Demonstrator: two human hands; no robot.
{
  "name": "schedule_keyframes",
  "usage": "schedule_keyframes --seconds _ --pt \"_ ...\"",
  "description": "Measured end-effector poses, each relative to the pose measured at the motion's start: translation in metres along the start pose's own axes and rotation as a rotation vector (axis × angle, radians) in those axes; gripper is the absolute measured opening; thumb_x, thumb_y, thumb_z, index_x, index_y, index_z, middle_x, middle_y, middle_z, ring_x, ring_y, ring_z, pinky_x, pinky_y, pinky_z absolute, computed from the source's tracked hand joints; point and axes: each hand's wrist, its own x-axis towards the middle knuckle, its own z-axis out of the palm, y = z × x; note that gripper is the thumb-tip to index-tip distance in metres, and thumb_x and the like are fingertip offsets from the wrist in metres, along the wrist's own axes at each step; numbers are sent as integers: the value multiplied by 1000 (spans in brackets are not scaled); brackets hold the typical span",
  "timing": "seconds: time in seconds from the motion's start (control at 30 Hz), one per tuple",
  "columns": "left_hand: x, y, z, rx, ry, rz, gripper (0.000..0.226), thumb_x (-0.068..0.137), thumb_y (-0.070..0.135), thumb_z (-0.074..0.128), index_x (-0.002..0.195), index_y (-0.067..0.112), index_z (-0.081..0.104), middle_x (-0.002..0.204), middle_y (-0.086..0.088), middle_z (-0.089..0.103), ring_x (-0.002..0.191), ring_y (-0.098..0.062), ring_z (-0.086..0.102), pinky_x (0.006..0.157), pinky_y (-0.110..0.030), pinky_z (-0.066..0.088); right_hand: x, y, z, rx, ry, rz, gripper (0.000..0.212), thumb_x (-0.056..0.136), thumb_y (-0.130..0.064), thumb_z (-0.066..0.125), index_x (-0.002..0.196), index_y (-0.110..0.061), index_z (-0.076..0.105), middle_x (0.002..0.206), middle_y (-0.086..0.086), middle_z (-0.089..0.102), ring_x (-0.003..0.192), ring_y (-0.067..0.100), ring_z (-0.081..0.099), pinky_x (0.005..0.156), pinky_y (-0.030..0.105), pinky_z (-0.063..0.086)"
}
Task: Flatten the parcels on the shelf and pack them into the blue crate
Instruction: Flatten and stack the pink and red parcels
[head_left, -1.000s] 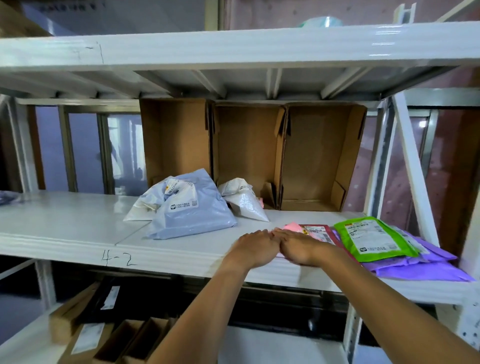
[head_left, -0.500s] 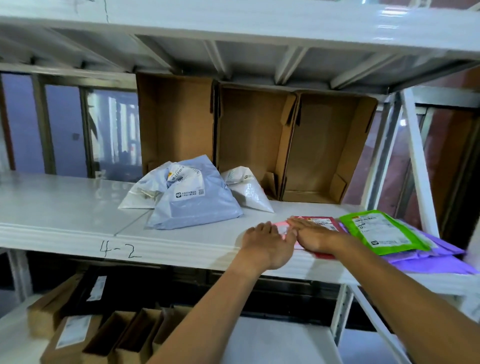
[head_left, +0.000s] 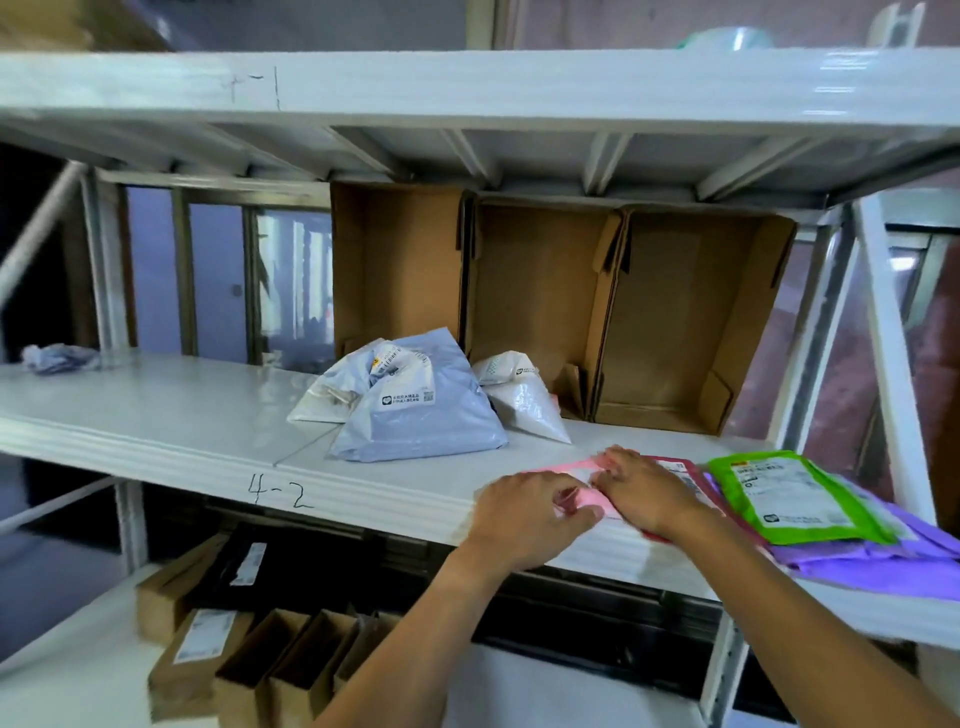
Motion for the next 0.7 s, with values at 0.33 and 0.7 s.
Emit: schedule_keyframes --seconds 0.33,0.7 --pt "-3 32 34 220 372 -32 59 88 70 41 80 24 78 88 -1 65 74 -25 64 65 -34 52 -16 5 -4 88 468 9 30 97 -35 50 102 -13 70 112 5 61 103 22 53 79 31 37" --pt "30 51 4 5 32 -75 35 92 39 51 89 16 77 97 -9 67 94 -28 58 76 -32 45 -23 3 -11 243 355 65 27 91 -36 58 85 -17 75 88 1 71 80 19 60 69 29 43"
